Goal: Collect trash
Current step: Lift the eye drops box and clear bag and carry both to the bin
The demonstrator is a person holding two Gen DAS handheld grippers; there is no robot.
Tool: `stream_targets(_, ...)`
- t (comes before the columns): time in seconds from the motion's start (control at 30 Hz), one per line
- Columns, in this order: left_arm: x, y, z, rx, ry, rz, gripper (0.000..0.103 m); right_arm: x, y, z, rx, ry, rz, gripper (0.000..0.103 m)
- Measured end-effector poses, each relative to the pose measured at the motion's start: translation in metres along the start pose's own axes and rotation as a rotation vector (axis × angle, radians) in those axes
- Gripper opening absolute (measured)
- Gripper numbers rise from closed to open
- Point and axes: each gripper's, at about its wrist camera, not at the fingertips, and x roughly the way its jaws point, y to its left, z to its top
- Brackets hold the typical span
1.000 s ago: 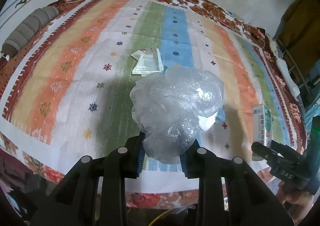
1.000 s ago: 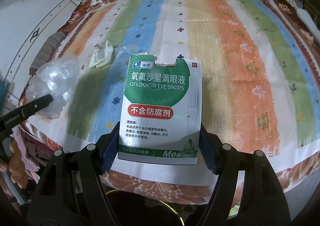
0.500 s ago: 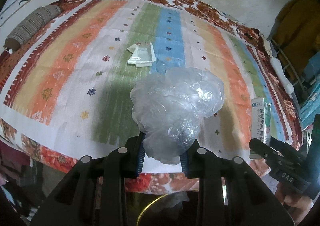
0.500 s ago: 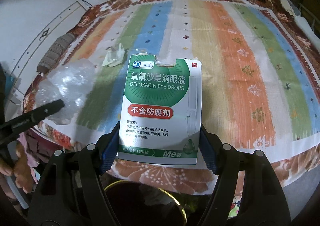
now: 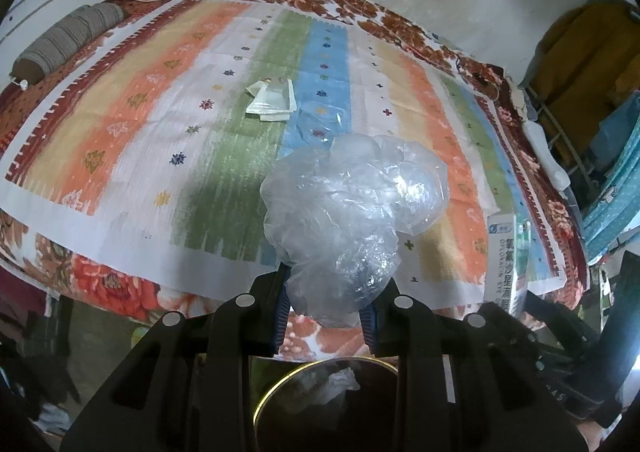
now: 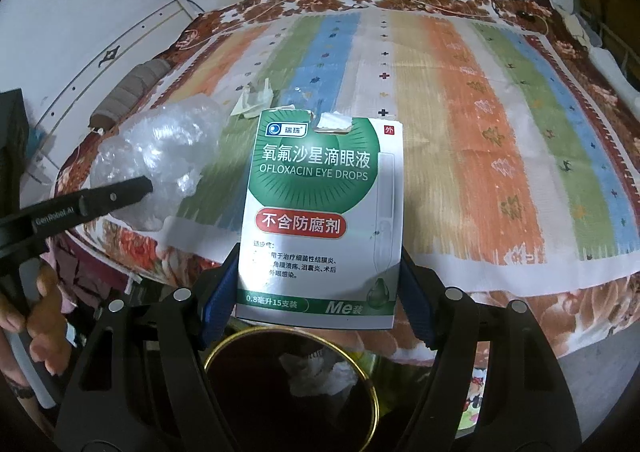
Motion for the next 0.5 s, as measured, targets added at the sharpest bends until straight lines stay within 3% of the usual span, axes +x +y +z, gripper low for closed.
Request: stream_targets(0.5, -0.032, -0.018, -0.041, 0.025, -0.038, -0.085, 0.028, -0.029, 0.004, -0.047, 0.009, -0.027, 0.052, 0.067)
